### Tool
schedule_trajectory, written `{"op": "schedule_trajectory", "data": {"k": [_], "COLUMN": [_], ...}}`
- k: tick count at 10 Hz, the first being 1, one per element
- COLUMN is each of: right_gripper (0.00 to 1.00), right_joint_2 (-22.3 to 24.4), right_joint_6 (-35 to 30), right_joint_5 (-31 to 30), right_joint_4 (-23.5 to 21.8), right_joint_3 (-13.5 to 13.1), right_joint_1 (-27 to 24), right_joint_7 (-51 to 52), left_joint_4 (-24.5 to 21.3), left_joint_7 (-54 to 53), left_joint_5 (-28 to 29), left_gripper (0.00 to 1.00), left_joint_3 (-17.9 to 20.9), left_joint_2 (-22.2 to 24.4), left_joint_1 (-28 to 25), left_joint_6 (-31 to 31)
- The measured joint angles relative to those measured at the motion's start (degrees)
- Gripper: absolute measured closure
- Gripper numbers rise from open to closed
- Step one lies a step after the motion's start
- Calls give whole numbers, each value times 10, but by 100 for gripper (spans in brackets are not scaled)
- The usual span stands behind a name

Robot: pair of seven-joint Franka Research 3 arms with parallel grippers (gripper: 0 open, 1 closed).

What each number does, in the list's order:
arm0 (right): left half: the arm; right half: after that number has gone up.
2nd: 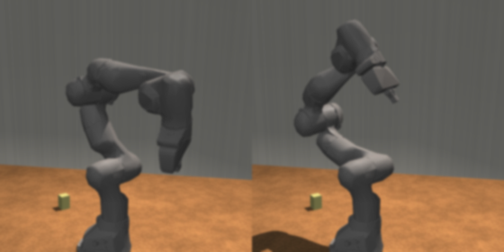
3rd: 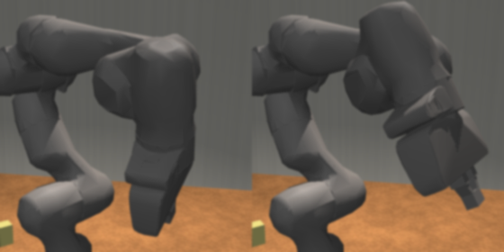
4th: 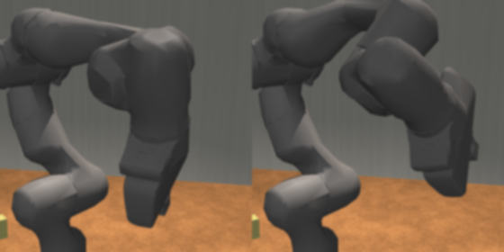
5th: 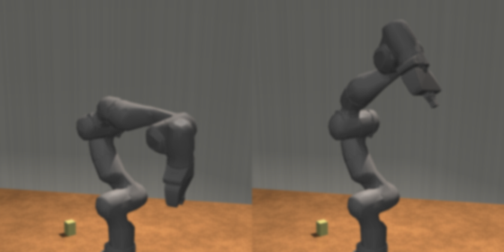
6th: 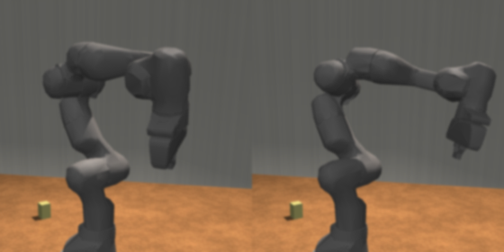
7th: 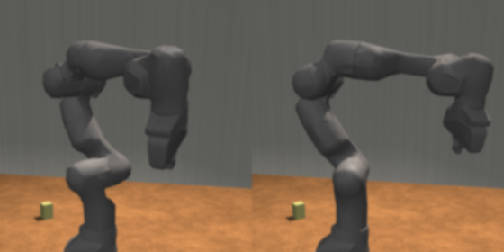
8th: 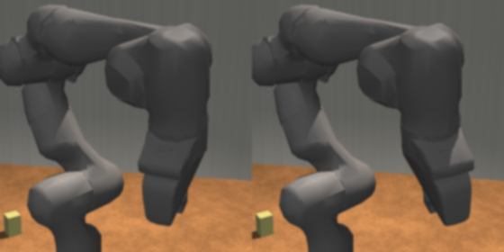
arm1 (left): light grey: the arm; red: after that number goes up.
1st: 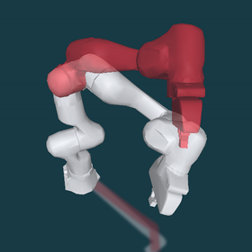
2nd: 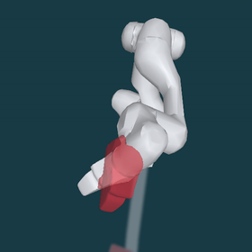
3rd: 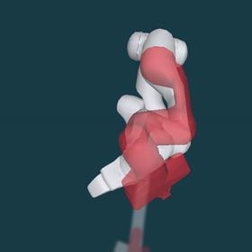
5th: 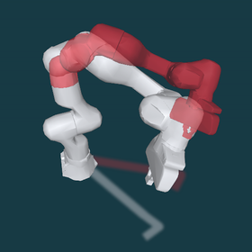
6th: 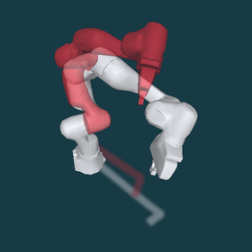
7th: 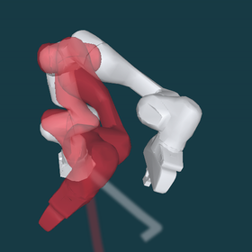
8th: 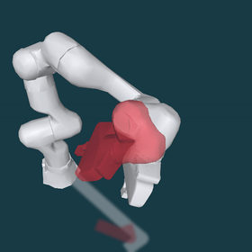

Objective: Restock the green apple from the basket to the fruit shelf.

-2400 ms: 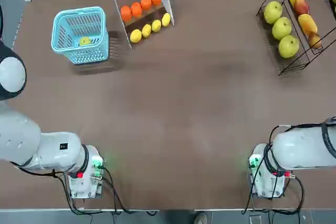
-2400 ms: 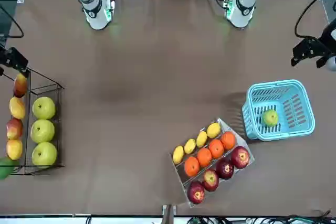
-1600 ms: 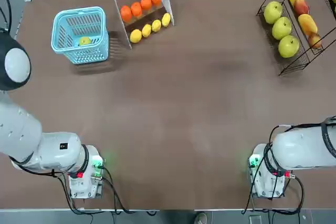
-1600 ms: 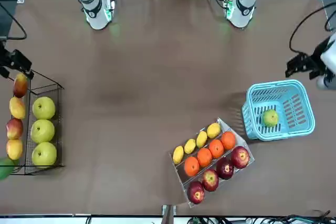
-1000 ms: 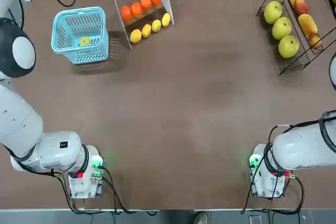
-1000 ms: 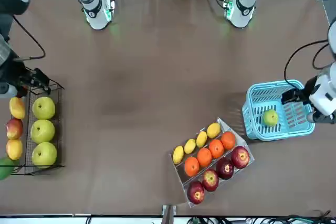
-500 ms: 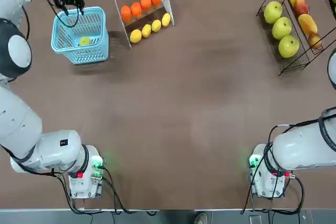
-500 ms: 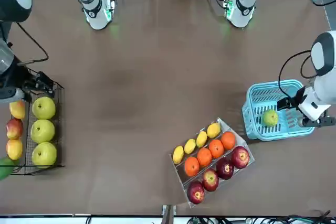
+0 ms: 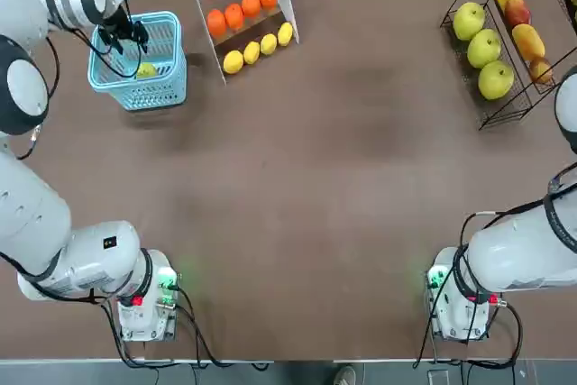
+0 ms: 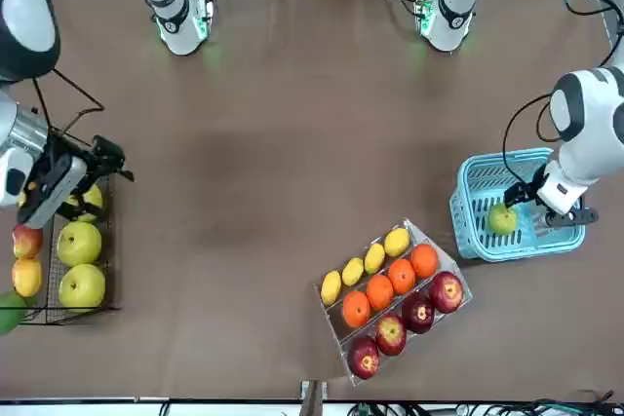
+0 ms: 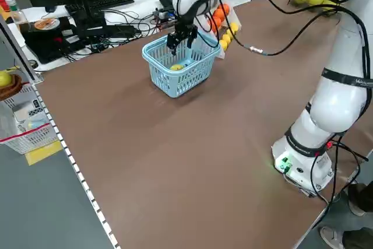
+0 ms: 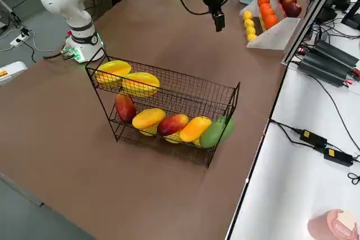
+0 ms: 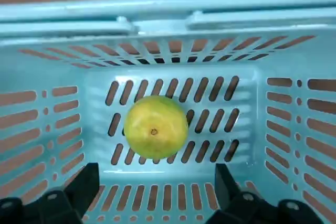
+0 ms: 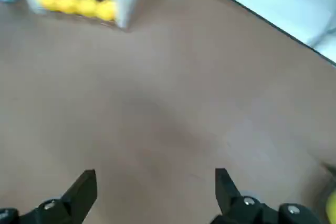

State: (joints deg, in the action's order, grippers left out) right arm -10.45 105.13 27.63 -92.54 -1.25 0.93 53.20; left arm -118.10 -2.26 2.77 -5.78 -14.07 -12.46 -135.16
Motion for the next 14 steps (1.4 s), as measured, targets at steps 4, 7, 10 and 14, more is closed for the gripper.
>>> {"op": "schedule_trajectory", "data": {"k": [4,7,10,14], "right_gripper": [1,1,1,1], "right_joint_2": [-54,-88,-128,-170], "right_joint_6": [-61,-108,-153,-205], "right_joint_5": [172,328,482,656], "right_joint_4": [-4,-31,-70,-101], "right_joint_3": [-1,0,1,4], "right_joint_1": [-17,-20,-19,11], "right_joint_7": [262,416,596,680], "left_joint_4": [-21,-21,-19,-18], "left_joint_7": [-3,-4,-5,-3], "left_joint_5": [9,42,44,44], "left_gripper": [3,3,2,2], "left_joint_3": [-1,0,-1,-2], "left_joint_2": [-36,-77,-89,-89], "left_joint_1": [0,-20,-28,-28], "left_joint_6": [-81,-135,-144,-144]}}
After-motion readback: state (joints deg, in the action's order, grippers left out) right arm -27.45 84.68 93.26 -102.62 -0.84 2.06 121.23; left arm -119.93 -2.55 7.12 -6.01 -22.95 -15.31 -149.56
